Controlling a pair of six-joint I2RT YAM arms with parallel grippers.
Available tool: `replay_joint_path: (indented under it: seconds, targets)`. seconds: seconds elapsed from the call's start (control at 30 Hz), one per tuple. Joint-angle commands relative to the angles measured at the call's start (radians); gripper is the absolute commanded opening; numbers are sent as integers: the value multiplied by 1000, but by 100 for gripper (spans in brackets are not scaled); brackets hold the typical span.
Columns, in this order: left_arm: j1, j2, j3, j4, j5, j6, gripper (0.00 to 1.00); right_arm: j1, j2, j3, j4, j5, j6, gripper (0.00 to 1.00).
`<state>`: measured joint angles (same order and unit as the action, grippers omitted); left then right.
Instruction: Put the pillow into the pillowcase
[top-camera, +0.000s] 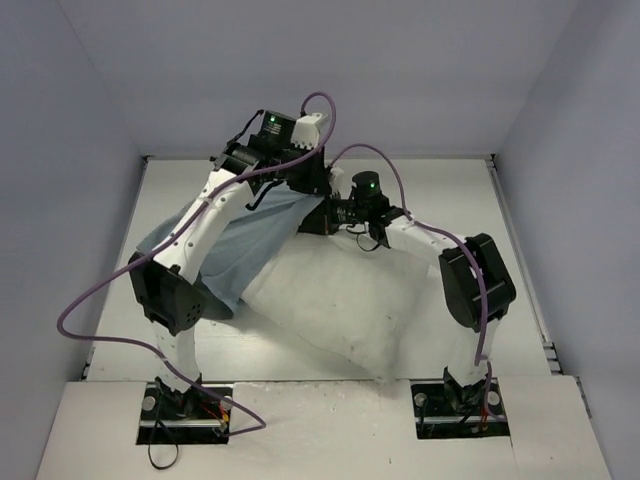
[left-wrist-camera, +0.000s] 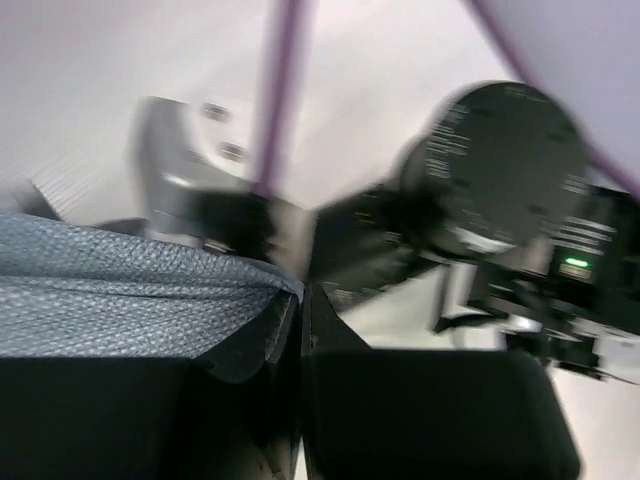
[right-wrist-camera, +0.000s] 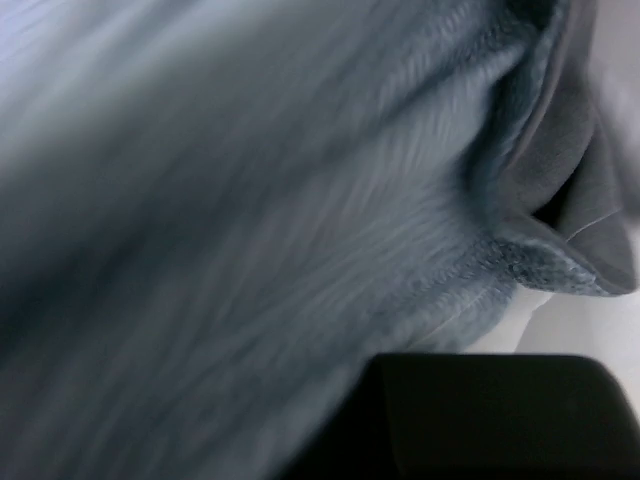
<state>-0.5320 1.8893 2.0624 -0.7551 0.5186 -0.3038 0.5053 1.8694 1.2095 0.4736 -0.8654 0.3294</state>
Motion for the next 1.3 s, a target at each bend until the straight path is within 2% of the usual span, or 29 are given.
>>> replay_joint_path:
  seconds: [0.0,0.07,0.1,0.23,0.33,0.43,0.47,0.53,0.57,0.6,0.67,0.7,0.73,0.77,0.87,1.0,1.13,1.27]
  targets:
    - [-117,-61,159,153,245,-136,0,-22,-90,143,216,44,98,0]
    - [-122,-105,87,259,310,-202,0,-34,-90,99,256,83,138,0]
    - [-114,-123,-11,348,316,-236,0,-37,-88,75,287,119,163,0]
    - [-66,-180,-198,367,244,-232,0,-40,-96,-50,321,172,181,0]
    - [-34,-209,-303,367,118,-202,0,-54,-102,-103,324,183,169,0]
    - [-19,-211,-334,330,-32,-135,0,-97,-92,-120,321,183,168,0]
    - [-19,-205,-331,320,-72,-115,3,-117,-89,-119,321,183,163,0]
    - [-19,-185,-288,277,-144,-51,30,-134,-84,-111,313,192,142,0]
    - [-17,-182,-271,260,-172,-32,40,-142,-82,-105,301,200,134,0]
    - [-17,-179,-254,228,-237,7,55,-154,-81,-96,290,201,125,0]
    - [-17,-194,-217,191,-323,54,67,-163,-78,-59,243,207,86,8]
    - [-17,-203,-216,163,-368,102,71,-171,-88,-47,223,210,68,24]
    - [-17,-226,-220,151,-449,130,72,-174,-98,-36,205,215,50,35]
    - [-16,-242,-255,136,-486,153,73,-175,-110,-21,156,221,10,56]
    - [-11,-295,-341,129,-565,221,73,-180,-183,-10,53,258,-87,76]
    - [-5,-332,-502,122,-559,253,74,-175,-317,-24,-59,279,-157,86]
    - [1,-352,-576,115,-558,264,74,-139,-412,-41,-156,287,-214,92]
    - [23,-354,-604,115,-585,278,74,5,-473,-82,-205,337,-250,97]
